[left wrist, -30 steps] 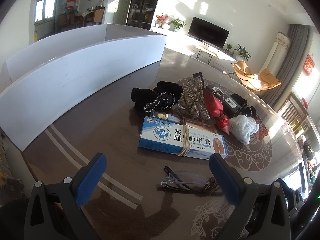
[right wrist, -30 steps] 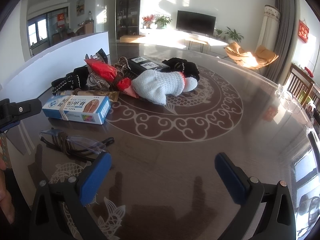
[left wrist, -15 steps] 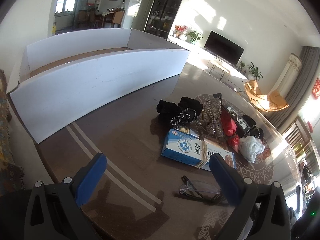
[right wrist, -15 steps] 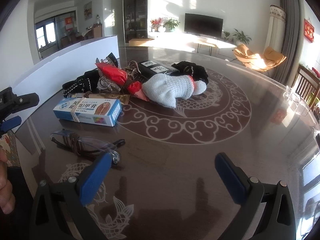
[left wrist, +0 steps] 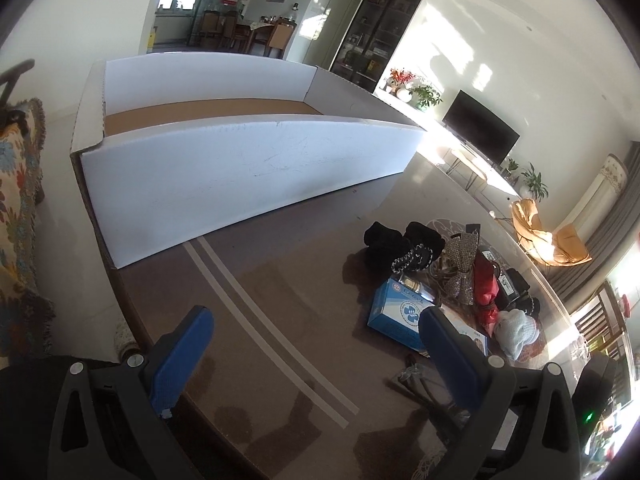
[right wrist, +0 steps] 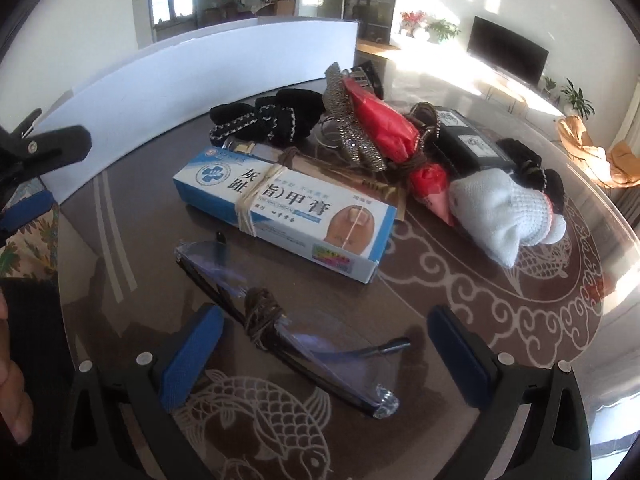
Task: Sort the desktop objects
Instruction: 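Move the right tool to the clear eyeglasses while the left tool approaches the nail cream box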
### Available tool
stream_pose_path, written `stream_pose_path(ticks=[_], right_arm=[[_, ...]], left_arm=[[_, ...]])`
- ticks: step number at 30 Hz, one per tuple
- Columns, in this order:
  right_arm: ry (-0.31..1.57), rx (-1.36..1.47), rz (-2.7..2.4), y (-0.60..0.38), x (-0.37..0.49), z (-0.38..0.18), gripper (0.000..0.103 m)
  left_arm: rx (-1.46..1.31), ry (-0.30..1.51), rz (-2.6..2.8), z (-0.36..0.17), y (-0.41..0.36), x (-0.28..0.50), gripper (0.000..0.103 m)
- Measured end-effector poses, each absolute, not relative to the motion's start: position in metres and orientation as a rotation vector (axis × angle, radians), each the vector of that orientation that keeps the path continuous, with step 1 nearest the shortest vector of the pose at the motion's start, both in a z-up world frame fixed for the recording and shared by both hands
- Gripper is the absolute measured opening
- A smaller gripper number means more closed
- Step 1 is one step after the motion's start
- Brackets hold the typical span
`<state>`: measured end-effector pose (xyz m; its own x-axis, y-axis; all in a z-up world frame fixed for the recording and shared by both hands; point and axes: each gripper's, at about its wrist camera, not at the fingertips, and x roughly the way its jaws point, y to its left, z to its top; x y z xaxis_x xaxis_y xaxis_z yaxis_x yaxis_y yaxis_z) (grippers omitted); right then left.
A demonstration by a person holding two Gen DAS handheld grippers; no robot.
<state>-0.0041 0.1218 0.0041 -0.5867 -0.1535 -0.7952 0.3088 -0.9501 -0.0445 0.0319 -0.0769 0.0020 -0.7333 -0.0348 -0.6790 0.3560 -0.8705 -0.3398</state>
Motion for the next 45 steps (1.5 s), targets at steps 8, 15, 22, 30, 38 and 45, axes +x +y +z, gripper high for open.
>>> stream_pose_path(ticks=[8, 15, 22, 30, 38, 45], right_arm=[[0.043, 1.459, -2.824, 0.232, 0.009, 0.001, 0.103], [0.008, 1.451, -2.794, 0.254, 0.031, 0.006, 0.103], [-0.009, 1.454, -2.808, 0.249, 0.023, 0.005, 0.103], [-0.009, 1.454, -2.809, 0.249, 0.023, 0.004, 0.103], [-0.021, 1.446, -2.808, 0.247, 0.028, 0.004, 0.103], [-0.006, 1.453, -2.81, 0.244, 0.026, 0.003, 0.103]], left_arm=[[1.18, 0.605, -2.687, -0.007, -0.06, 0.015, 0.103], [1.535, 0.391, -2.817, -0.022, -0.032, -0.04, 0.103], [1.818, -0.239, -2.83, -0.041, 0.008, -0.077, 0.103], [1.688, -0.31, -2.98, -0.042, 0.054, -0.103, 0.103], [1.606, -0.327, -3.087, -0.034, 0.07, -0.143, 0.103], [1.604, -0.327, -3.089, -0.032, 0.069, -0.143, 0.103]])
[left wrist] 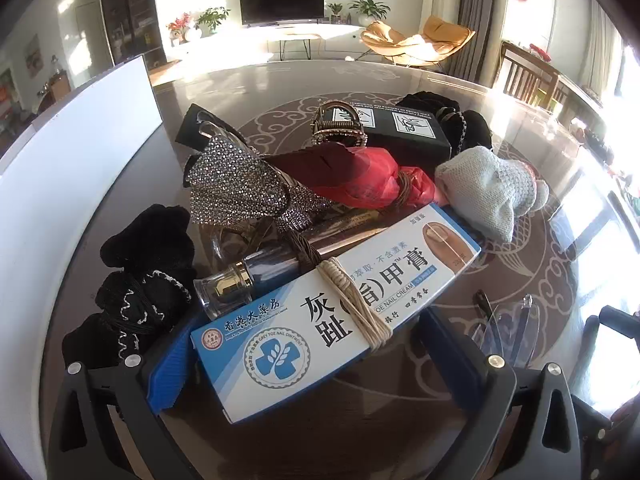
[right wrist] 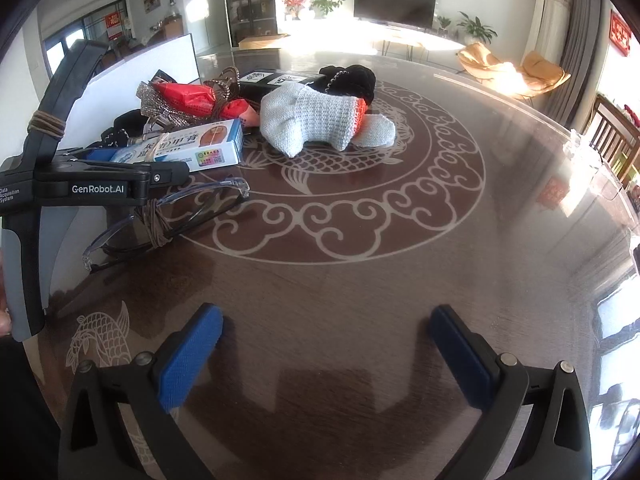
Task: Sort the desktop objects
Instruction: 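Move the right tool to the clear eyeglasses while the left tool approaches the nail cream box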
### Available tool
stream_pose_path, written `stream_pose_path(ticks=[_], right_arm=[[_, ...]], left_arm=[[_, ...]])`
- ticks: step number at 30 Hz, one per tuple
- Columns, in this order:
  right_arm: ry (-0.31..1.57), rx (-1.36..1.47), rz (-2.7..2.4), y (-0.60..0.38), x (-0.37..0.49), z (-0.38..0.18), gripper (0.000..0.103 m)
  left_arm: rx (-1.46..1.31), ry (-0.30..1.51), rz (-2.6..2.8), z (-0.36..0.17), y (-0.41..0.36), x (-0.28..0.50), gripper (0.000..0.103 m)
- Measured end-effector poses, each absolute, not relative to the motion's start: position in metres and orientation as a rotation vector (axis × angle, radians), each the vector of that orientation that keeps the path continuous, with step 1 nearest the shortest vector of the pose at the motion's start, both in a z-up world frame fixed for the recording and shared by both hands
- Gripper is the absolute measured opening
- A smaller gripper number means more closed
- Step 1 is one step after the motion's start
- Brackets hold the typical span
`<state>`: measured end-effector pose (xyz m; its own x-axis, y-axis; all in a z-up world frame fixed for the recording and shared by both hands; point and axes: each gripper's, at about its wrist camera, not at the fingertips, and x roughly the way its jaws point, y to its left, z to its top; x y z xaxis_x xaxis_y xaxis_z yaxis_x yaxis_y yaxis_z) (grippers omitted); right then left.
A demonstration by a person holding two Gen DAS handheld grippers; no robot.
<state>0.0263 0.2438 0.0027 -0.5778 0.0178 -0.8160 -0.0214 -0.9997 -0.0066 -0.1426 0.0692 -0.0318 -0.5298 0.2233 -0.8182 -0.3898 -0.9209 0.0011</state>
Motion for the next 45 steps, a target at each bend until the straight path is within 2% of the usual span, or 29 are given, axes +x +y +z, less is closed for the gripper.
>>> stream_pose_path(ticks=[45], right_arm=[[0.004, -1.431, 2.773, 0.2423, 0.0254, 0.0017, 0.103]], left_arm=[[-1.272, 0.261, 2.462, -0.034, 0.0721, -0.1344, 0.103]])
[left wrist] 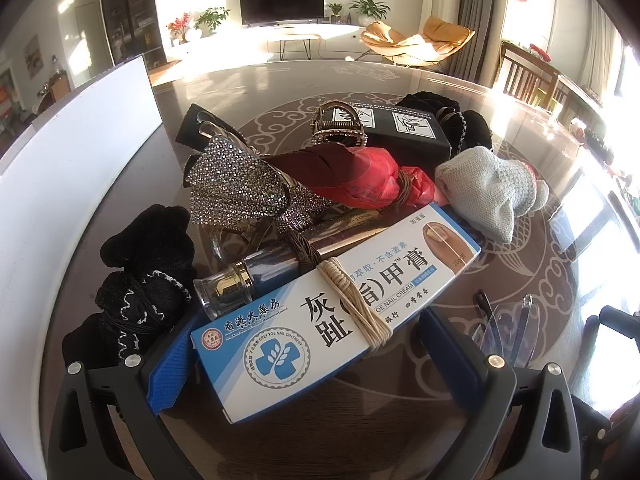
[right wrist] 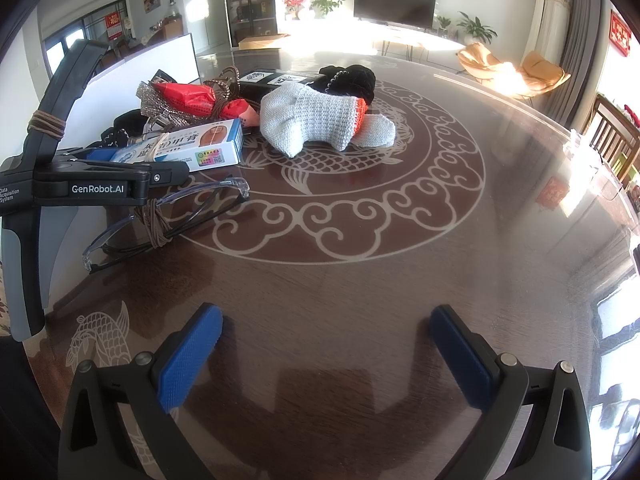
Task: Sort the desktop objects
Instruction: 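Move the right tool to the clear eyeglasses while the left tool approaches the nail cream box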
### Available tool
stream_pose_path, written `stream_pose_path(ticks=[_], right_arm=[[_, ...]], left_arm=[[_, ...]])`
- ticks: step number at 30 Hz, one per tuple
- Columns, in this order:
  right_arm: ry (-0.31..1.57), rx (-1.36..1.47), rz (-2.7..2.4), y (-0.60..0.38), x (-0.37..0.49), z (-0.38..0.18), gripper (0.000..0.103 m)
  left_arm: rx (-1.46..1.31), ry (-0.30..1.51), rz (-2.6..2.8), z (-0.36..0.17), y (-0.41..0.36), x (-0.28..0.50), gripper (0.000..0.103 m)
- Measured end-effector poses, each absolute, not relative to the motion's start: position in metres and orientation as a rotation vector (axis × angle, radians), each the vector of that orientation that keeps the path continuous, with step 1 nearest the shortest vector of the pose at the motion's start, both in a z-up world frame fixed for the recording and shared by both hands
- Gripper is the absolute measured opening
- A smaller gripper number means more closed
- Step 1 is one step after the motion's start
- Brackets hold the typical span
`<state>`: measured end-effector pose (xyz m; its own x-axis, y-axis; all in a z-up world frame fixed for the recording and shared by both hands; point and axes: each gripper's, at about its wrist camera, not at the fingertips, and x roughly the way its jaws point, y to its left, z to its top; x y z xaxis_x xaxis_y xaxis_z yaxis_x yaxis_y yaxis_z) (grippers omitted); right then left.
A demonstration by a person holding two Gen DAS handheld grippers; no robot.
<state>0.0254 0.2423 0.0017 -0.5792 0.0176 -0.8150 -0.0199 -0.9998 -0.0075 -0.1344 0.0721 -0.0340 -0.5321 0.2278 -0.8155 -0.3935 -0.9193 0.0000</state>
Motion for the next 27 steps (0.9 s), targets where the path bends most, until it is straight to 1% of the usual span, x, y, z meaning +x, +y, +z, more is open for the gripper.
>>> stream_pose_path(ticks=[23, 27], right_arm=[[0.003, -1.431, 2.774, 0.243, 0.025, 0.002, 0.103], [0.003, -1.431, 2.775, 0.243, 0.025, 0.002, 0.103]], left_arm=[[-1.269, 0.261, 2.46, -0.035, 0.073, -0.133, 0.103], [-1.28, 0.267, 2.454, -0.032, 0.067, -0.12, 0.103]])
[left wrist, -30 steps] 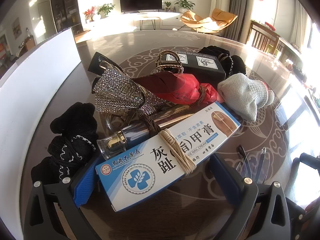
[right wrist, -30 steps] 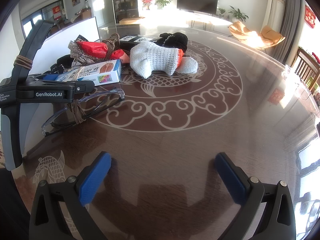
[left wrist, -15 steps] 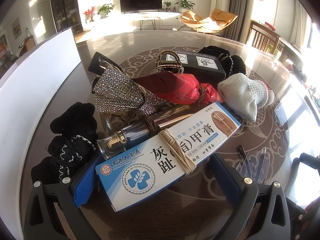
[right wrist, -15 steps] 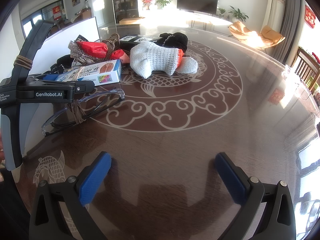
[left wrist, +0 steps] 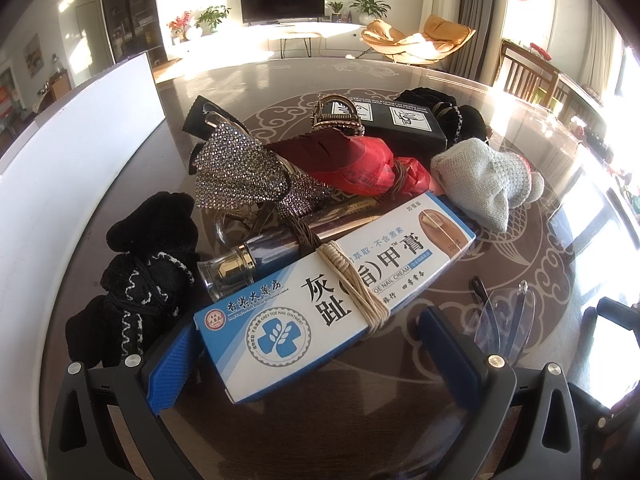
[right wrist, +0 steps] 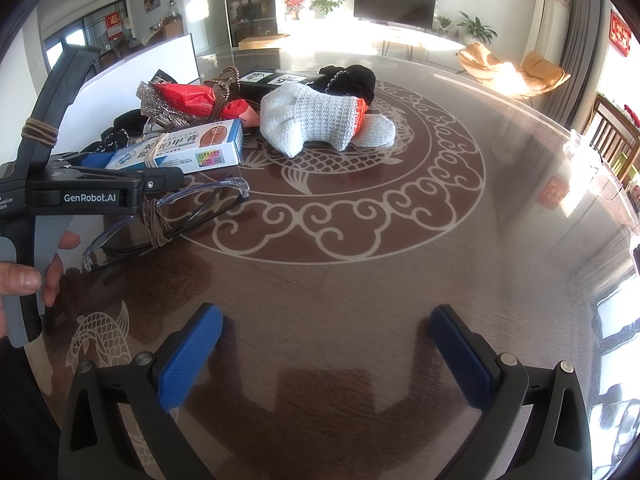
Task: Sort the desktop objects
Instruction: 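Move the right tool to the clear eyeglasses while the left tool approaches the nail cream box, then close the right gripper on the eyeglasses bridge and lift them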
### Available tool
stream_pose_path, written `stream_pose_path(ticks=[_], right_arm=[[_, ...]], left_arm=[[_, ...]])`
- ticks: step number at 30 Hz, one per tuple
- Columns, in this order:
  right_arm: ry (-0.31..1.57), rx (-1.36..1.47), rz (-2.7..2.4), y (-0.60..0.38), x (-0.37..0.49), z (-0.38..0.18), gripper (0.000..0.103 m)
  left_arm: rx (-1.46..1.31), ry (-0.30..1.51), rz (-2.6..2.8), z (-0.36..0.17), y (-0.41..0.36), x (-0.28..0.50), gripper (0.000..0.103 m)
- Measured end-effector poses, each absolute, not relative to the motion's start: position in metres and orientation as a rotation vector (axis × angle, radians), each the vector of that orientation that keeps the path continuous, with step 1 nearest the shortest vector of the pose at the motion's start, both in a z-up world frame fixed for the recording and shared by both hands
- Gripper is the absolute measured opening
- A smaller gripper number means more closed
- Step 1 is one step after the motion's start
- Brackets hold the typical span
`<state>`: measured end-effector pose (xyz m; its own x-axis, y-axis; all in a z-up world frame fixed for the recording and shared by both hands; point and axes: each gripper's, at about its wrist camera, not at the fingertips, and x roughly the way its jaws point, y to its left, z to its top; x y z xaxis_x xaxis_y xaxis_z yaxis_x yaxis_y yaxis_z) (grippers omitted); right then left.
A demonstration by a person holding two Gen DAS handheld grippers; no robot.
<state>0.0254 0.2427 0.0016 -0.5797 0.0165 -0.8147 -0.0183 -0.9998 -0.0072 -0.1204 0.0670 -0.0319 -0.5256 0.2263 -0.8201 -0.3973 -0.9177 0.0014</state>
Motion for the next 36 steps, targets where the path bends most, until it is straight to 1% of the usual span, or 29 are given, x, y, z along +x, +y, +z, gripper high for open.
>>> stream_pose_path(ticks=[9, 11, 13, 14, 16, 17, 18, 21, 24, 25, 27, 28, 29, 30, 31, 32, 36], right_arm=[[0.005, -1.43, 2.777, 0.243, 0.025, 0.002, 0.103], [0.043, -1.413, 2.785, 0.245, 0.028, 0.004, 0.103], [0.198, -1.352, 2.84, 0.249, 0.032, 0.014, 0.103], [0.317, -1.321, 2.879, 0.252, 0.034, 0.02, 0.103], [0.492, -1.255, 2.932, 0.244, 0.032, 0.033, 0.103], [0.54, -1.238, 2.955, 0.235, 0.027, 0.037, 0.103], [0.547, -1.267, 2.97, 0.223, 0.019, 0.039, 0.103], [0.431, -1.409, 2.987, 0.184, -0.006, 0.034, 0.103], [0.217, -1.453, 2.979, 0.151, -0.022, 0.026, 0.102], [0.126, -1.474, 2.947, 0.142, -0.026, 0.023, 0.099], [0.015, -1.538, 2.893, 0.134, -0.032, 0.015, 0.086], [-0.012, -1.537, 2.887, 0.134, -0.032, 0.013, 0.073], [-0.038, -1.503, 2.898, 0.136, -0.029, 0.014, 0.055], [-0.041, -1.499, 2.902, 0.14, -0.027, 0.014, 0.047], [-0.042, -1.489, 2.903, 0.147, -0.024, 0.014, 0.03], [-0.036, -1.485, 2.898, 0.156, -0.02, 0.015, 0.028], [-0.075, -1.44, 2.851, 0.201, 0.007, 0.014, 0.028]], left_arm=[[-1.274, 0.335, 2.356, -0.032, 0.045, -0.086, 0.103], [-1.295, 0.327, 2.395, -0.032, 0.038, -0.08, 0.103], [-1.319, 0.359, 2.476, -0.028, 0.029, -0.079, 0.103], [-1.312, 0.366, 2.53, -0.023, 0.024, -0.075, 0.103], [-1.264, 0.295, 2.614, -0.01, 0.011, -0.072, 0.103], [-1.234, 0.248, 2.647, -0.004, 0.003, -0.07, 0.103], [-1.215, 0.219, 2.682, 0.0, -0.003, -0.069, 0.103], [-1.207, 0.158, 2.77, 0.007, -0.02, -0.067, 0.103], [-1.222, 0.099, 2.845, 0.011, -0.038, -0.07, 0.103], [-1.232, 0.075, 2.858, 0.009, -0.047, -0.071, 0.103], [-1.243, 0.025, 2.851, 0.006, -0.057, -0.069, 0.103], [-1.246, 0.015, 2.843, 0.006, -0.059, -0.068, 0.103], [-1.248, 0.015, 2.833, 0.005, -0.06, -0.067, 0.103], [-1.246, 0.025, 2.822, 0.005, -0.058, -0.067, 0.103], [-1.239, 0.043, 2.807, 0.002, -0.05, -0.066, 0.103], [-1.227, 0.064, 2.787, 0.003, -0.047, -0.065, 0.103], [-1.154, 0.186, 2.668, 0.003, -0.012, -0.058, 0.103]])
